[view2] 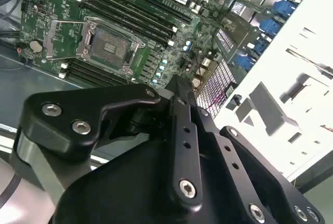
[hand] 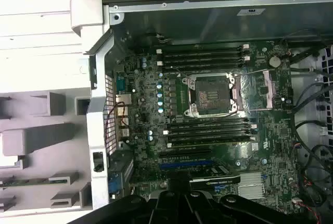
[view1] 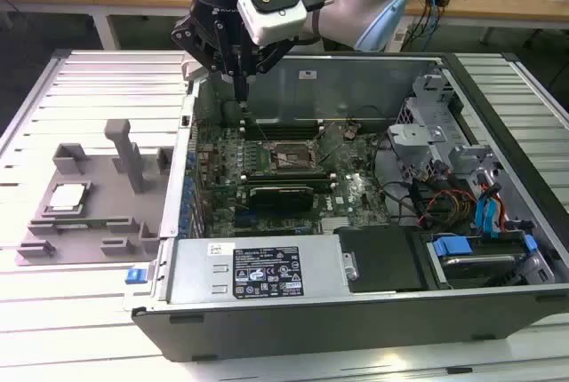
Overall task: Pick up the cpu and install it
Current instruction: 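Reach for the cpu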
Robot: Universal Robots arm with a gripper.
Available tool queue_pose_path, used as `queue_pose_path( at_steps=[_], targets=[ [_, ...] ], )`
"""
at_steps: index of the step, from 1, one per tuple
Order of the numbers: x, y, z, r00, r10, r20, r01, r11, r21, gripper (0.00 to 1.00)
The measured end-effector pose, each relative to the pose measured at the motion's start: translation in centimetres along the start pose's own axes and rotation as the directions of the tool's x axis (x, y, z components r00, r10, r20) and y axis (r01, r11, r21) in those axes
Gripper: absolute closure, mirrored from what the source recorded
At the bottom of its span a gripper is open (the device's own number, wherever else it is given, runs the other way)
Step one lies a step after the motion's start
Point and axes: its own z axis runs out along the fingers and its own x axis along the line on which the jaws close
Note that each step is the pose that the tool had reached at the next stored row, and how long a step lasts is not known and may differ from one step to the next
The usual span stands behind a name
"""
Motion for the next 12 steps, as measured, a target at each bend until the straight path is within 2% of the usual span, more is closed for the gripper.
queue_pose_path(
  at_steps=[7,12],
  targets=[
    [0.05,0.0,0.0,1.0,0.0,0.0001,0.0,1.0,0.0,0.89],
    [0.73,-0.05,-0.02,1.0,0.0,0.0,0.0,1.0,0.0,0.89]
  ],
)
